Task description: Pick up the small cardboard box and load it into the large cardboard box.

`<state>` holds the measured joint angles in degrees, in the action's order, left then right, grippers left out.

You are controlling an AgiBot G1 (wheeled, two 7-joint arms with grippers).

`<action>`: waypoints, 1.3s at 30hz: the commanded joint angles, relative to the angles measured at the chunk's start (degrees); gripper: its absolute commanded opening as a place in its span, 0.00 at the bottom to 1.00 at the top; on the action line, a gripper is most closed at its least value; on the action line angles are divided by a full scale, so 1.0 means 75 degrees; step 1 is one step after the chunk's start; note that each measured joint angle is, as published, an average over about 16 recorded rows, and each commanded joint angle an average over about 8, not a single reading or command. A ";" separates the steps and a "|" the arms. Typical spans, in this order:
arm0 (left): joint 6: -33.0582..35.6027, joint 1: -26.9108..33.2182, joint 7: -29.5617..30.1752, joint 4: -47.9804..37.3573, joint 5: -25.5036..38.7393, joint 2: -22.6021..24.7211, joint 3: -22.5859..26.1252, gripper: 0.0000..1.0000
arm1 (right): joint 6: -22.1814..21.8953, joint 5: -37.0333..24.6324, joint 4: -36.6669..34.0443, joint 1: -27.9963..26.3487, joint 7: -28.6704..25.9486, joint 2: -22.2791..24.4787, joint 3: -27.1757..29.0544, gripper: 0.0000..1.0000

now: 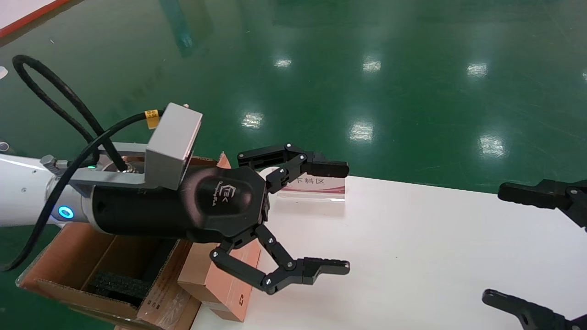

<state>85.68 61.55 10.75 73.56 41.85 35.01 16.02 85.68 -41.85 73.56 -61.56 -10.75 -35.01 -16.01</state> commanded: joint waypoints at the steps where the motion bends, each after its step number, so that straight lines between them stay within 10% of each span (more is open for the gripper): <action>1: 0.0000 0.0000 0.0000 0.0000 0.0000 0.0000 0.0000 1.00 | 0.0000 0.0000 0.0000 0.0000 0.0000 0.0000 0.0000 1.00; 22: -0.0301 0.0204 0.0550 0.0218 0.0714 -0.0125 0.0325 1.00 | 0.0001 0.0002 -0.0006 -0.0004 0.0004 0.0000 -0.0005 1.00; 39: 0.0341 0.3127 0.4199 0.0456 0.5269 0.0355 0.2513 1.00 | -0.0001 0.0008 -0.0008 -0.0007 0.0009 0.0003 -0.0016 1.00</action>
<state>87.96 84.72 42.16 76.89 80.50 37.74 35.65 85.67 -41.79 73.50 -61.61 -10.68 -34.98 -16.13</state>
